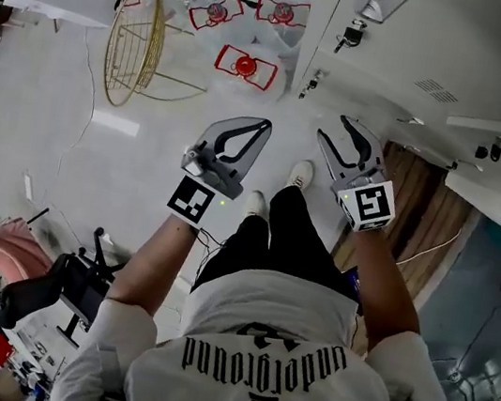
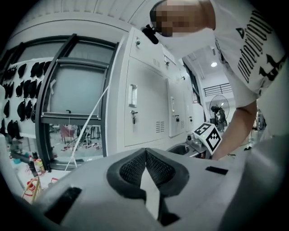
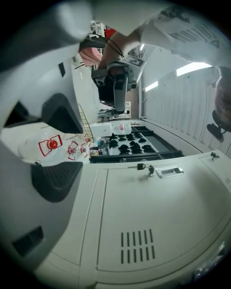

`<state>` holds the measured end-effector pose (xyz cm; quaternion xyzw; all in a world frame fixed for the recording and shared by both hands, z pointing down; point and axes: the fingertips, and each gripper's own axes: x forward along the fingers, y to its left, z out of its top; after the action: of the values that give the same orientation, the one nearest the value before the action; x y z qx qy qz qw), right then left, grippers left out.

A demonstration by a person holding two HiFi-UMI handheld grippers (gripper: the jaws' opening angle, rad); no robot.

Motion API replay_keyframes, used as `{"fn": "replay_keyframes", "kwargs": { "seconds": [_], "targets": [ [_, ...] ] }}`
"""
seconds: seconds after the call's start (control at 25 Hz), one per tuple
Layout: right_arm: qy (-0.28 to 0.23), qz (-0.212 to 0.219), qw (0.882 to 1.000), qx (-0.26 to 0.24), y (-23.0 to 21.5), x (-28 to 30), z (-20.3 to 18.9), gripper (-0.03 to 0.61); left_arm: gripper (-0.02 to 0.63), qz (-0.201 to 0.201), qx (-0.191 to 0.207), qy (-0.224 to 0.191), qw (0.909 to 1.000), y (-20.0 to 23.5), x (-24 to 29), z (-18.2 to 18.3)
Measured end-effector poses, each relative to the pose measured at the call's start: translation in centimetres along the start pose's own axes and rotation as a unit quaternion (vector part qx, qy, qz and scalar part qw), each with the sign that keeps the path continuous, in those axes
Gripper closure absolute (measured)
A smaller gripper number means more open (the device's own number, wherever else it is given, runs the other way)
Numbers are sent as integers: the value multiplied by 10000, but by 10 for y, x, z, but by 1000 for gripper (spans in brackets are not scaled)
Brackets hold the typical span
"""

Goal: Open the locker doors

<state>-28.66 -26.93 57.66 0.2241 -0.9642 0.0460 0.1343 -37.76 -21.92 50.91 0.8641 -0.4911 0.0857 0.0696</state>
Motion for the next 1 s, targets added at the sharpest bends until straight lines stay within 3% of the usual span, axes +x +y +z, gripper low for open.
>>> {"fn": "replay_keyframes", "kwargs": {
  "seconds": [0.28, 0.6, 1.0],
  "targets": [
    [224, 65, 9997, -3, -31, 67, -67, 374, 606, 92, -129, 66, 9999, 43, 53, -63],
    [370, -37, 9993, 104, -47, 126, -135, 359, 606, 105, -154, 46, 9998, 62, 83, -126],
    [297, -292, 9987, 294, -56, 161, -162, 313, 606, 75, 37, 38, 10000, 76, 96, -155]
  ]
}}
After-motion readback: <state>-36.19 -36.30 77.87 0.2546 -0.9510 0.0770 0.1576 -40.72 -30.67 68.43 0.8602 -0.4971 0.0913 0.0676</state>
